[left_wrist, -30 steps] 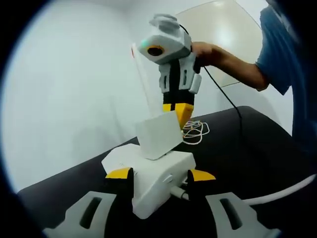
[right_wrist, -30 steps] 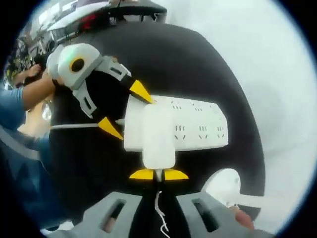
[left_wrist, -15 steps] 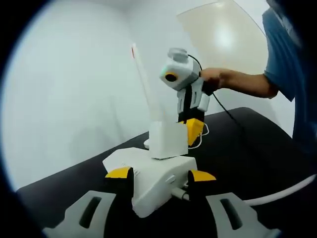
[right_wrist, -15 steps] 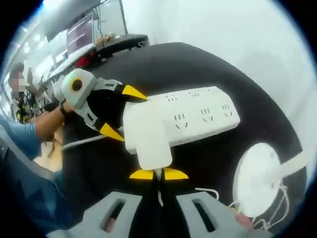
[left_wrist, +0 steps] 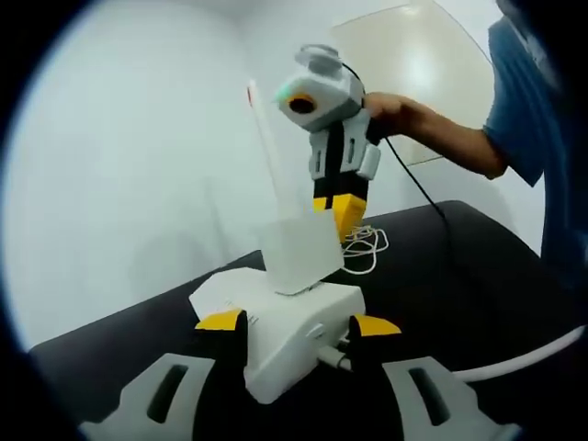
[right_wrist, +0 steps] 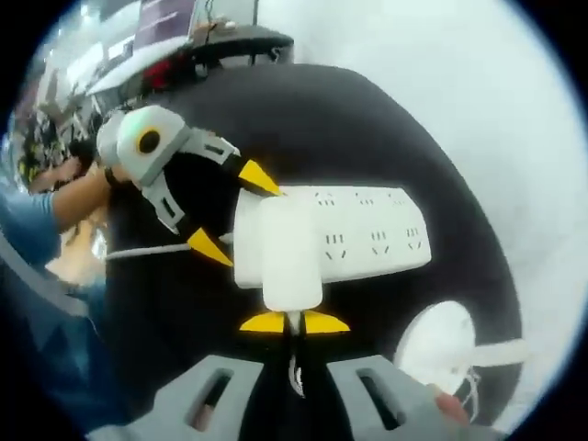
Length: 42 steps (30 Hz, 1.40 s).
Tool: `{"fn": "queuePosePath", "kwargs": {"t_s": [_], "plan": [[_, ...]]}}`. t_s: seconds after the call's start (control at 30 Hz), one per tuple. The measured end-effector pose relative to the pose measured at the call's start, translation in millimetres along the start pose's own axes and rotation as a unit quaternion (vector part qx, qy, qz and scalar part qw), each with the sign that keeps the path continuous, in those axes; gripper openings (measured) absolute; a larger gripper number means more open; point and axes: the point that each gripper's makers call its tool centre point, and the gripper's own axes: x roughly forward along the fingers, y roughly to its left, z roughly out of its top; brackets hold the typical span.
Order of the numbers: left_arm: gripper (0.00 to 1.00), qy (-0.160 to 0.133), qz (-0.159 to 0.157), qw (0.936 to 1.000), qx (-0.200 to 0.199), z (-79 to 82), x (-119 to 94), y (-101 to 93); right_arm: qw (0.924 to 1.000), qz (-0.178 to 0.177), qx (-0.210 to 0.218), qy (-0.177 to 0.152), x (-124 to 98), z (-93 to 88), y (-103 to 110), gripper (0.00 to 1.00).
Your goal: Insert the desk lamp plug into the socket, turn on the power strip switch, turn on the lamp switch, then turn off the lamp switch, turn off the power strip switch, and remove the plug from the socket.
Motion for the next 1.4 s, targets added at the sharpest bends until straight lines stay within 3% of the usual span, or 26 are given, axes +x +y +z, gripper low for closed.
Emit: {"fn": "queuePosePath", "kwargs": {"t_s": [0.07,0.17,0.2,0.27,0.33,0.43,0.5,0.6,0.73,0.8,0.83,0.9,1.0,1.1,1.23,1.4], "plan": [[0.42,0.000,0.000,1.0000,0.001,-0.8,0,1.1,0.9993,0.010,0.022,-0.028,2,-1.6,-1,0.05],[0.41,-0.001,-0.001,1.0000,0.002,-0.1,0,-0.1,0.9983,0.018,0.040,-0.037,8,-11.6,-5,0.05],[0.41,-0.001,-0.001,1.0000,0.002,0.0,0,-0.3,0.9959,0.027,0.060,-0.062,7,-15.9,9,0.05],[0.41,-0.001,0.000,1.0000,0.002,-0.1,0,0.4,0.9964,0.028,0.058,-0.055,15,-27.5,12,0.05],[0.41,-0.002,0.000,1.0000,0.003,0.4,-1,0.8,0.9921,0.039,0.083,-0.086,14,-22.5,15,0.05],[0.41,-0.002,0.000,1.0000,0.004,0.4,-1,0.7,0.9931,0.034,0.071,-0.087,12,-22.5,16,0.05],[0.41,-0.001,0.000,1.0000,0.002,0.4,-1,0.6,0.9944,0.006,0.069,-0.080,9,-20.0,8,0.05],[0.41,-0.002,0.000,1.0000,0.003,0.9,-2,-0.2,0.9924,0.030,0.080,-0.088,-1,-12.5,14,0.05],[0.42,-0.003,0.000,1.0000,0.003,0.4,-2,1.3,0.9988,0.004,0.016,-0.047,-6,-5.8,11,0.05],[0.42,-0.004,0.000,1.0000,0.002,1.2,-2,0.2,0.9992,0.005,0.007,-0.038,-11,-0.6,12,0.05],[0.42,-0.004,0.000,1.0000,0.002,0.9,-2,0.8,0.9992,0.008,0.010,-0.038,-14,0.2,10,0.05],[0.42,-0.005,0.001,1.0000,0.003,0.9,-2,1.4,0.9960,0.027,0.043,-0.073,-22,10.7,10,0.05],[0.41,-0.004,0.001,0.9999,0.010,1.7,-2,0.6,0.9948,0.040,0.053,-0.077,-32,9.5,4,0.05],[0.41,-0.001,0.001,1.0000,0.009,3.1,-5,0.5,0.9879,0.071,0.100,-0.095,-36,6.4,0,0.05],[0.41,-0.006,-0.011,0.9997,0.020,6.8,-10,-3.3,0.9668,0.136,0.180,-0.121,-36,-4.9,7,0.06],[0.42,-0.007,-0.021,0.9996,0.015,10.2,-11,-8.2,0.9507,0.169,0.228,-0.126,-32,-24.1,7,0.05]]}}
